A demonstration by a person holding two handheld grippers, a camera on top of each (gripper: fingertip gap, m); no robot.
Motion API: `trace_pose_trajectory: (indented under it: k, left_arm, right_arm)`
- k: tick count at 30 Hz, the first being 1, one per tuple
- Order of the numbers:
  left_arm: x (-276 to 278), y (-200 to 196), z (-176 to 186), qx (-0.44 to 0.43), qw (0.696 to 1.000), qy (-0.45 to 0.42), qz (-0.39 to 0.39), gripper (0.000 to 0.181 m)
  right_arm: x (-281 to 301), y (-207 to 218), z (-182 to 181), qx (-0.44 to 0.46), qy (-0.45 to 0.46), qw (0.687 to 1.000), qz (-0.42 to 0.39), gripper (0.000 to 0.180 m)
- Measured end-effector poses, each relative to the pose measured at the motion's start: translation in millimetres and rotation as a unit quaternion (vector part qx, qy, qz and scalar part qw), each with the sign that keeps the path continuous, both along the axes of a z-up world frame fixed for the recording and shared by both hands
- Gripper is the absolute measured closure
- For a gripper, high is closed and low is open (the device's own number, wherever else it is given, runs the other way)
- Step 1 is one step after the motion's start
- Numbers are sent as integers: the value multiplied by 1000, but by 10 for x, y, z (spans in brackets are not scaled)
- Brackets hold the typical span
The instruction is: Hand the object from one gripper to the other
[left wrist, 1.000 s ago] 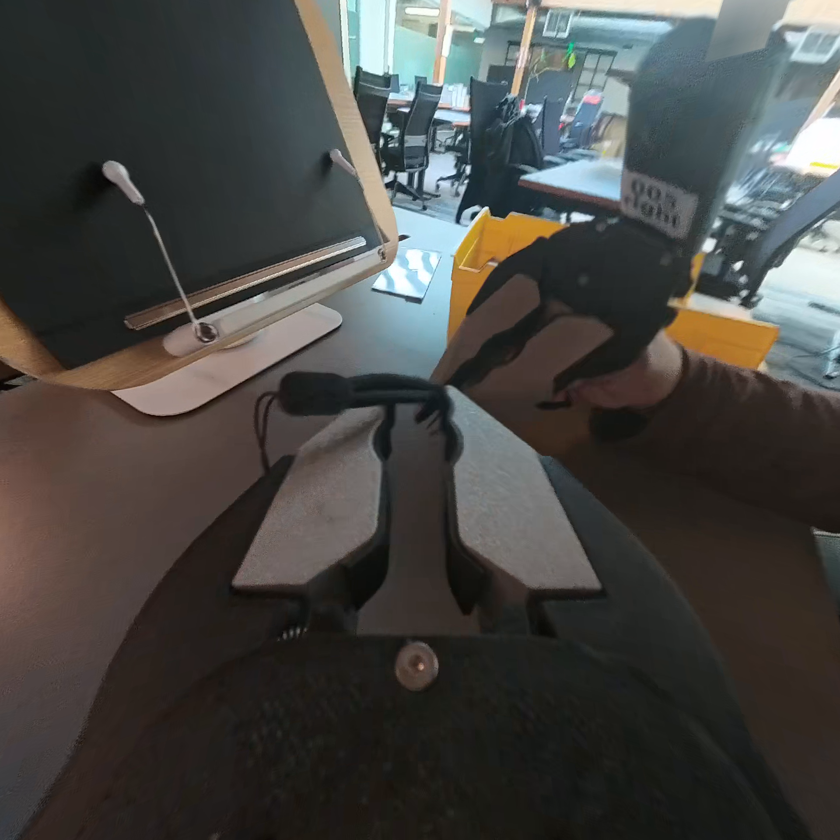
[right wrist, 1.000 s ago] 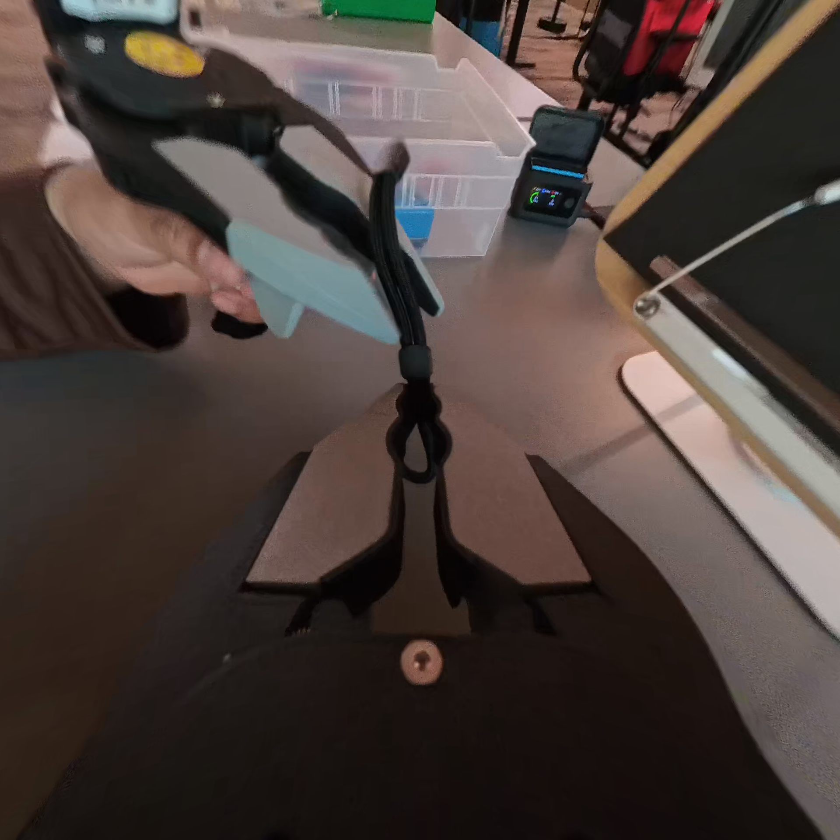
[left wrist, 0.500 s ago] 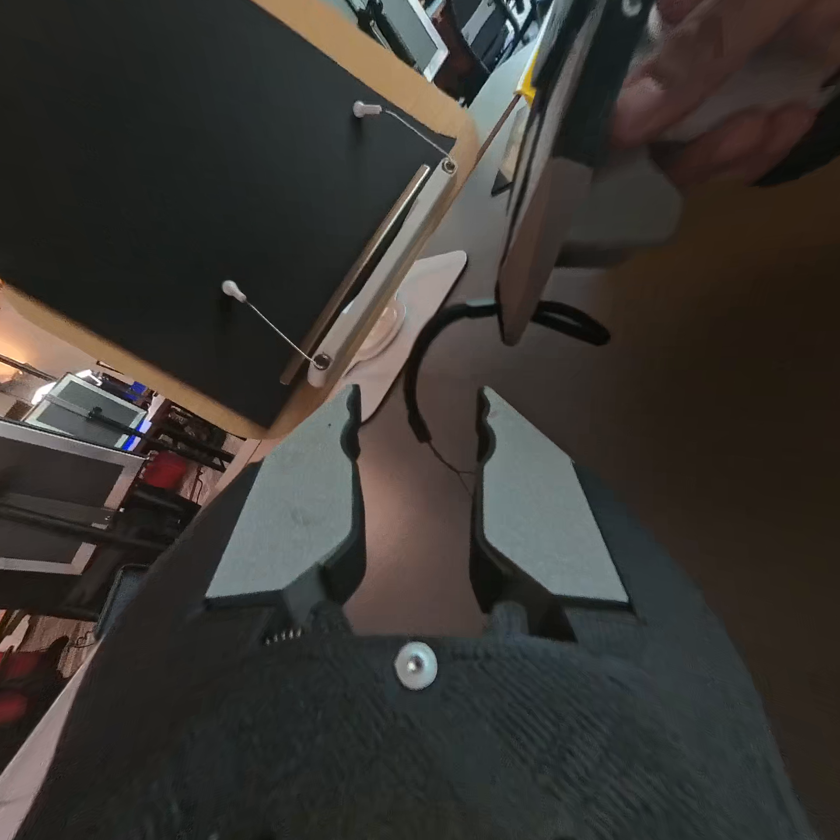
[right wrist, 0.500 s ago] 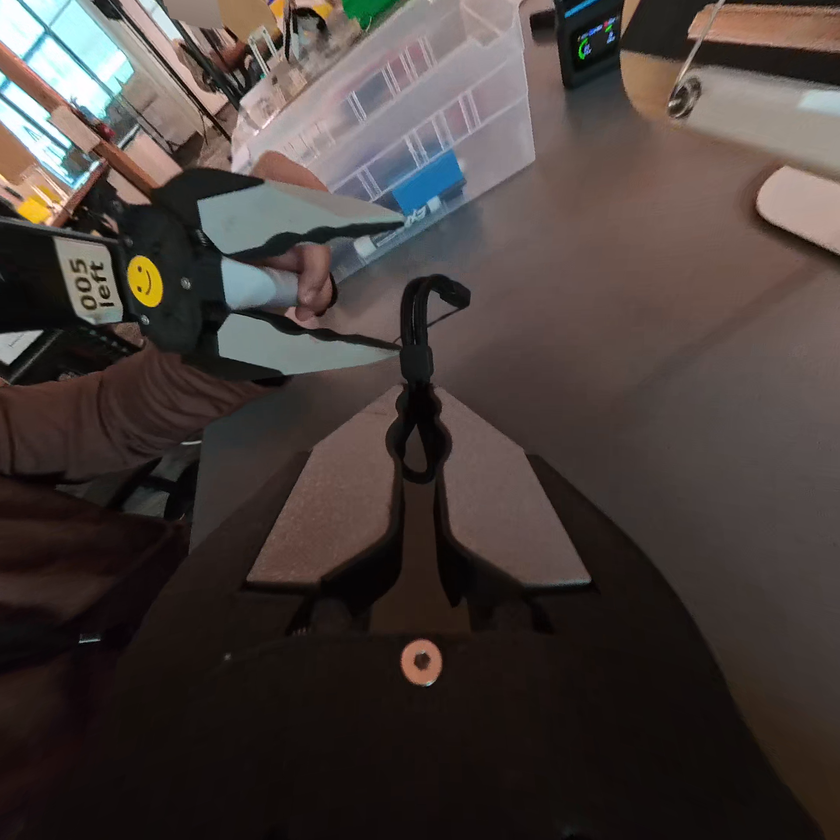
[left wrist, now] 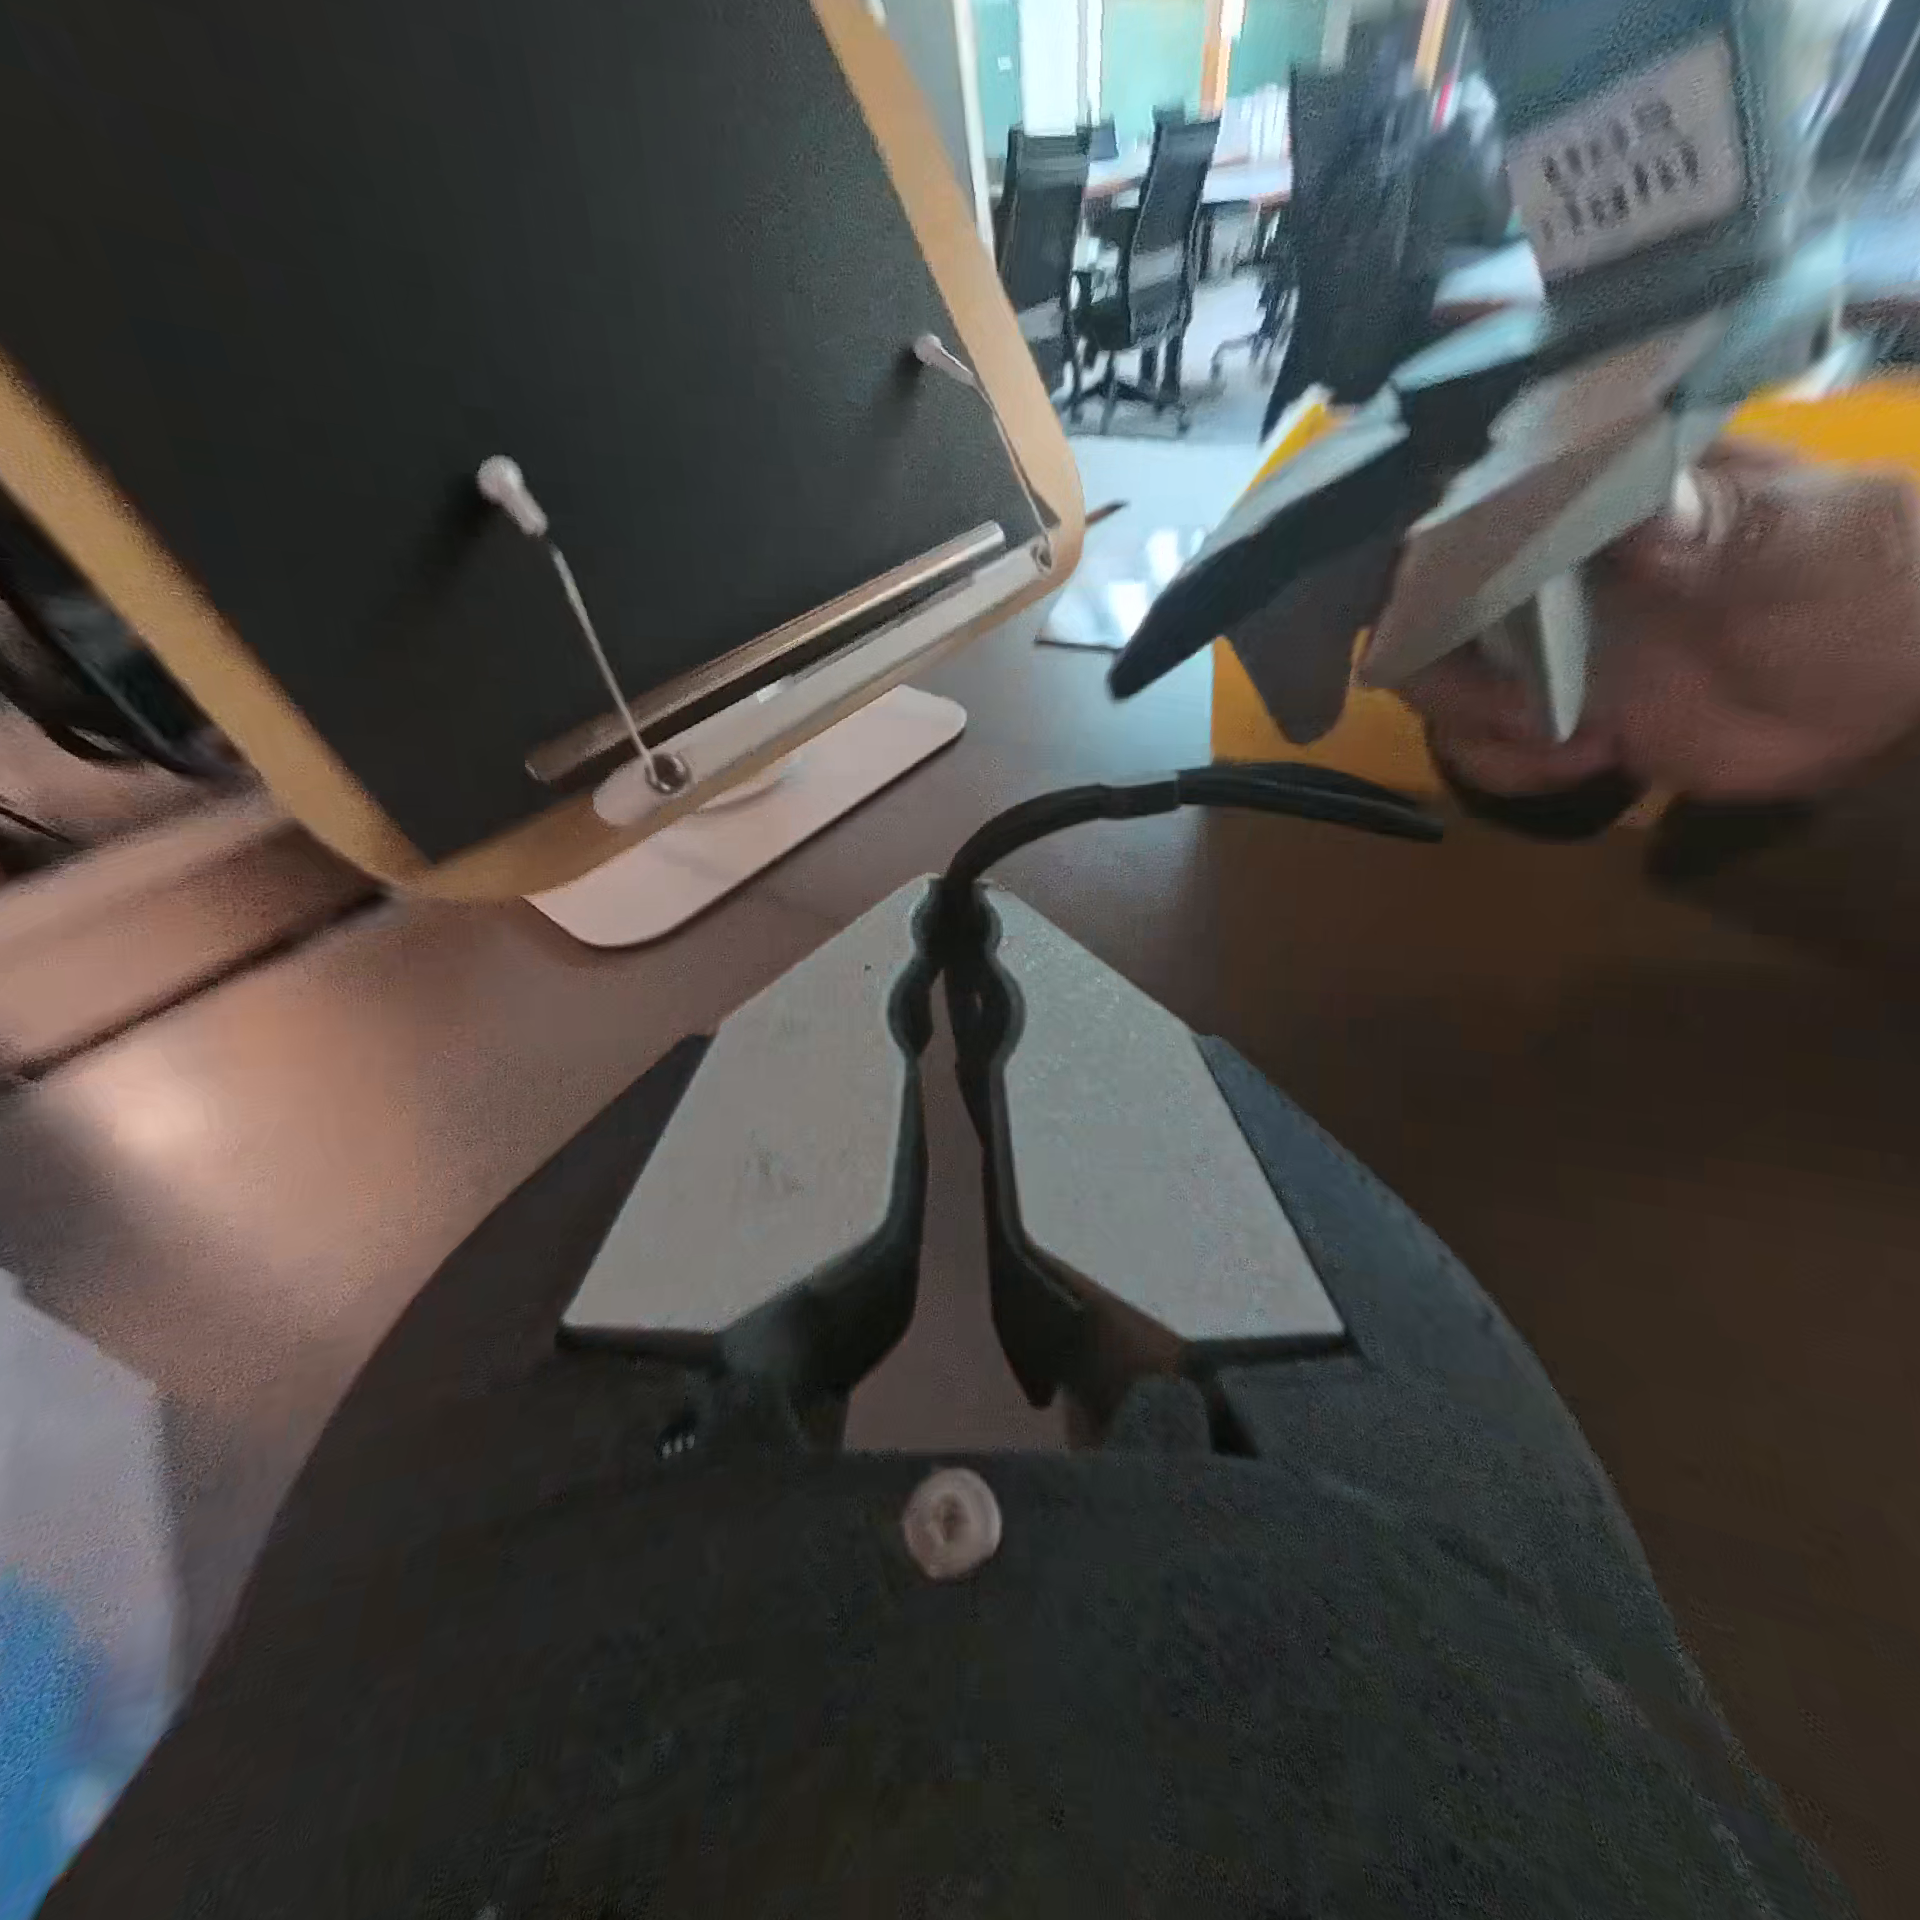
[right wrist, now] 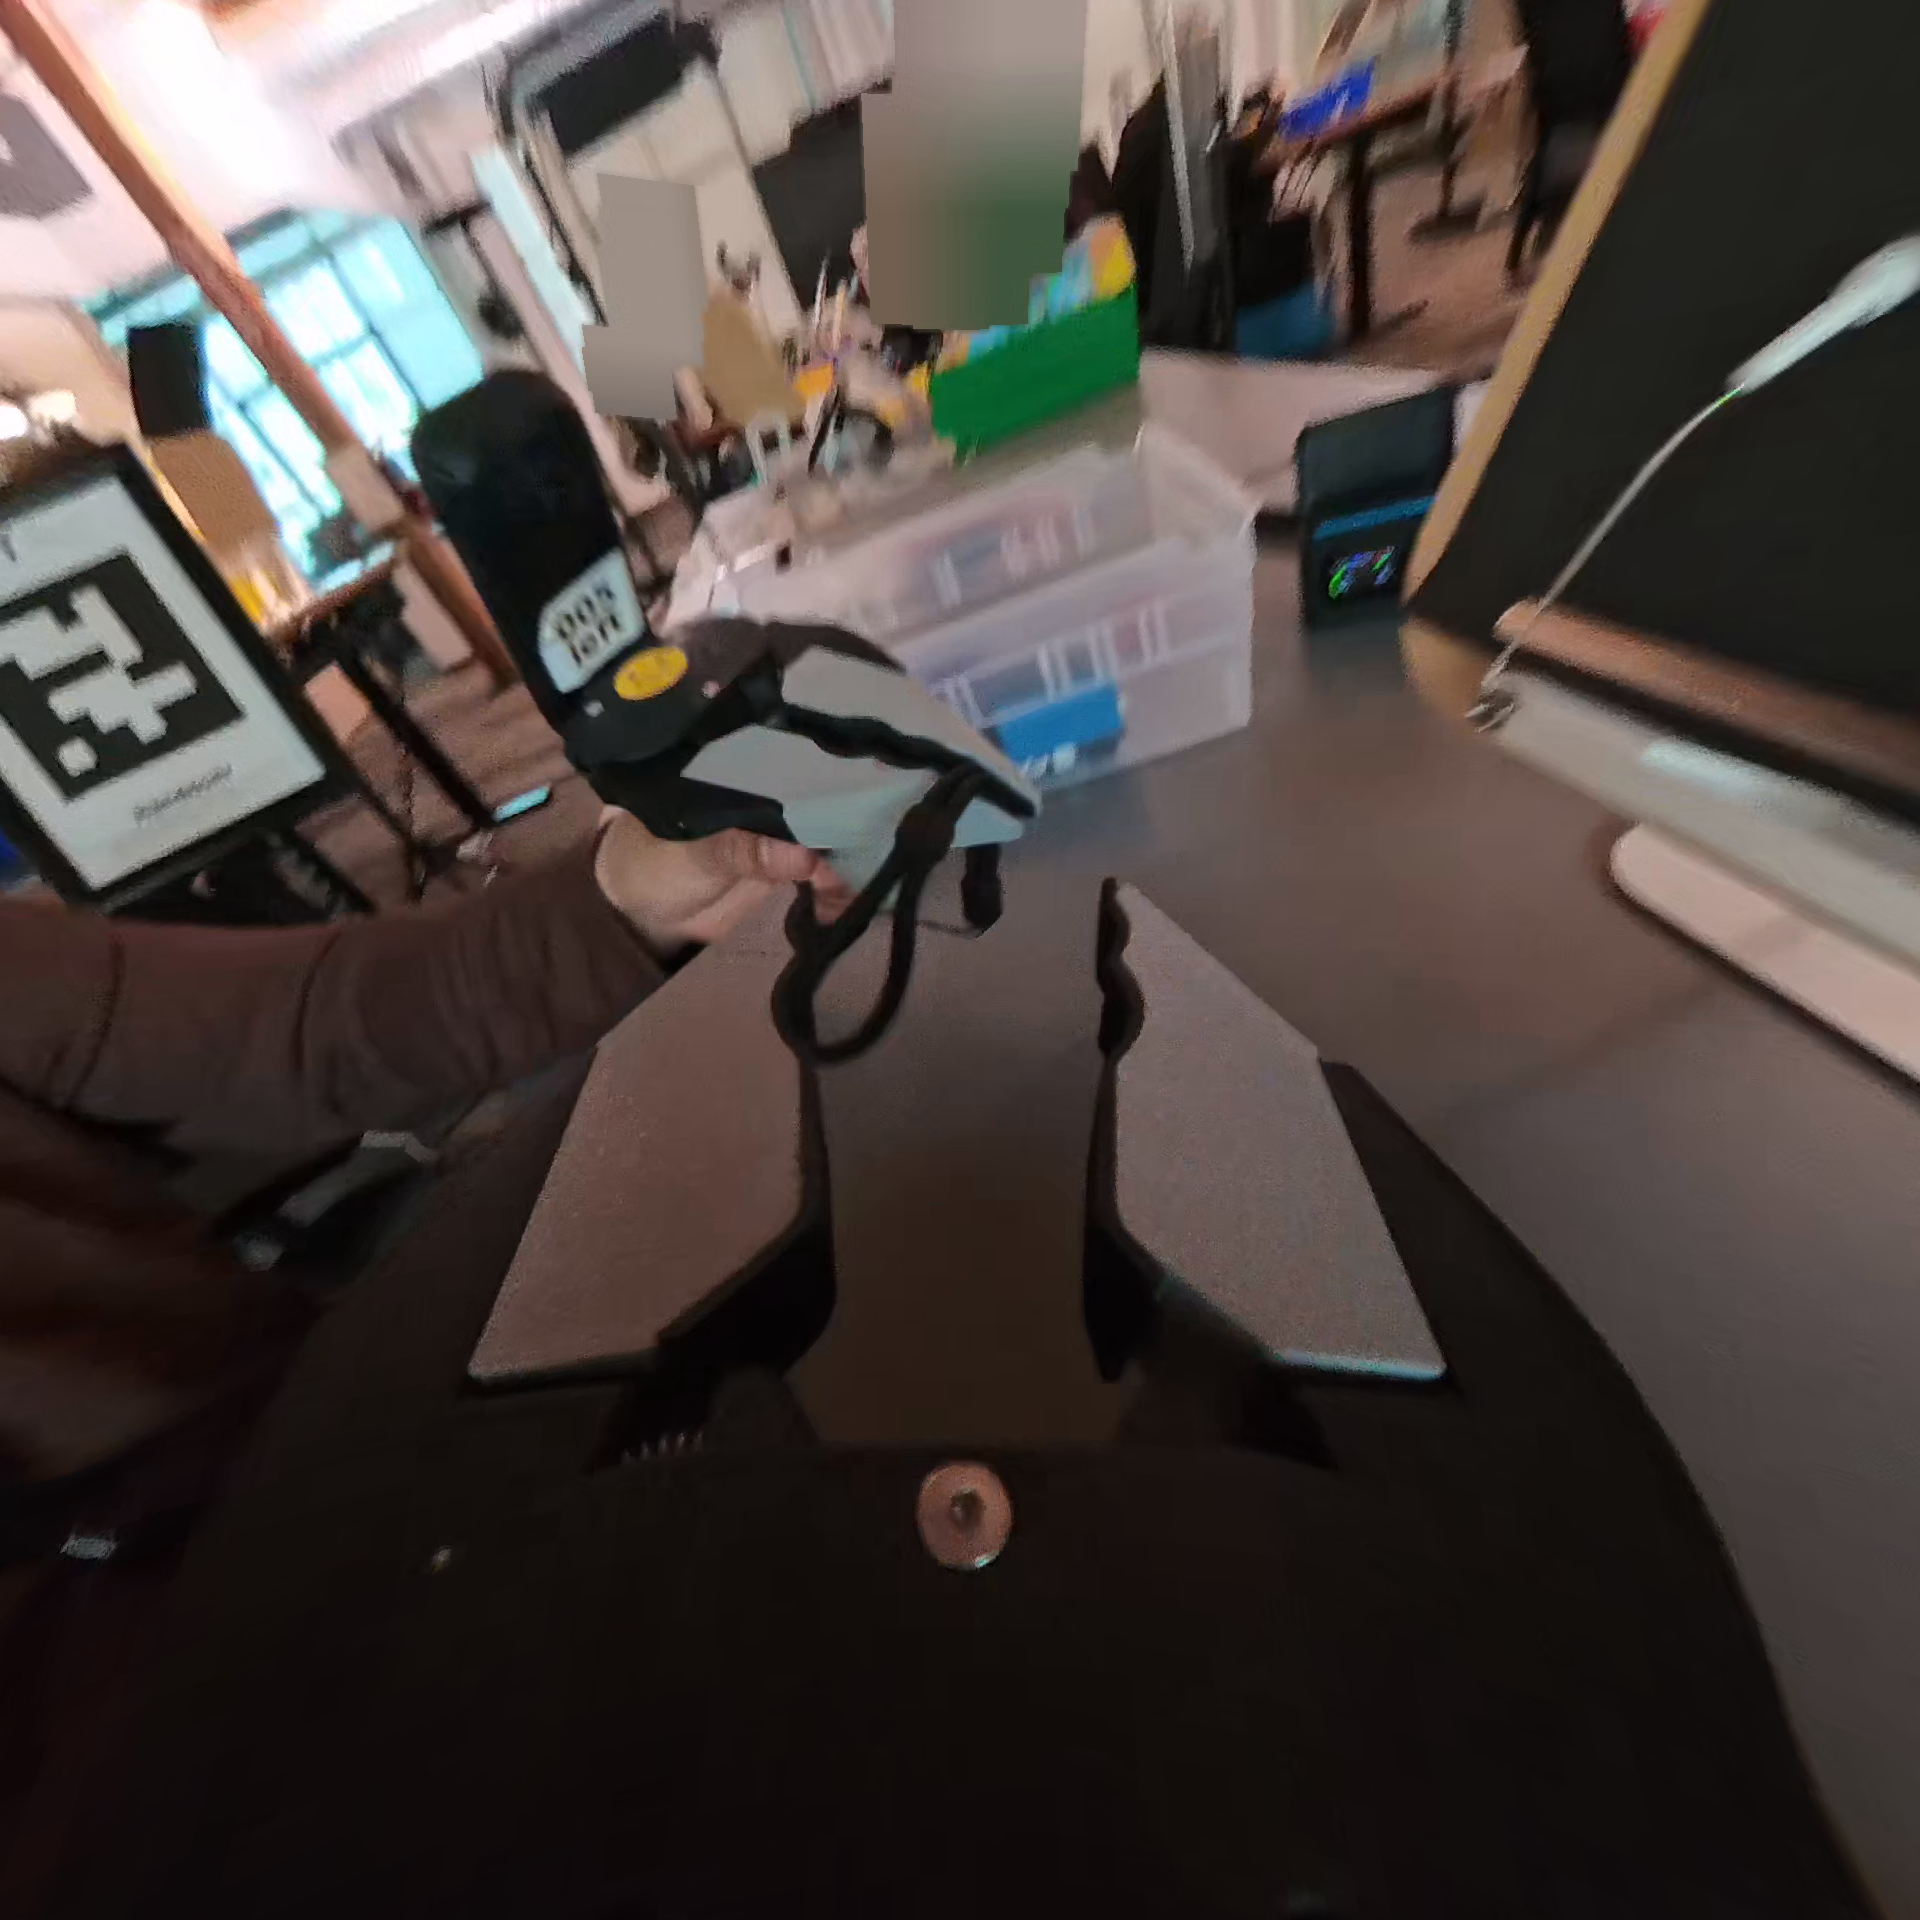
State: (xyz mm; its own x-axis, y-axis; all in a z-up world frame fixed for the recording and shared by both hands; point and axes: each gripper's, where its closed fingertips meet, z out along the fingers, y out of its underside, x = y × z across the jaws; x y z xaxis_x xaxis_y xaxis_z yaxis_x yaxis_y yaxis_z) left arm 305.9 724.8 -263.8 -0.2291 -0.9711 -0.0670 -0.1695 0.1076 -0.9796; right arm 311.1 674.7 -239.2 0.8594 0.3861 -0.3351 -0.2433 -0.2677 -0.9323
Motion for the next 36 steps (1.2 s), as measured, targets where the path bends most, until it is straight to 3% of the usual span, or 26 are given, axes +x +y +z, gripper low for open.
trace_pose_trajectory:
  k: [5,12,15,16,18,22,30,33,36]
  left_arm:
    - [-20,18,31,-216,974,23,-55,181]
    - [-66,-417,-29,-321,930,75,-161,181]
    - [-77,-543,-99,-316,927,95,-178,181]
    - [-78,-569,-133,-304,930,102,-180,181]
    - [-91,-608,-148,-287,933,105,-189,179]
    - [-113,-531,-74,-245,948,82,-187,146]
    - [-51,-174,-111,2,997,18,-81,144]
    - [-22,-172,-186,140,989,-7,-54,139]
    - [-42,-278,-151,305,949,-74,-38,130]
  right_arm:
    - [325,-20,16,16,-10,997,-76,129]
    - [-154,115,-82,29,-121,992,-16,127]
    - [-230,127,-82,41,-169,985,-20,156]
    - [-251,110,-82,43,-175,984,-14,177]
    - [-202,101,-102,27,-164,986,-18,179]
    - [23,53,-7,17,-50,998,-35,178]
    - [65,-111,97,-3,111,993,32,178]
    - [-69,-129,82,-17,141,987,76,177]
    - [-244,-179,111,-27,189,972,138,178]
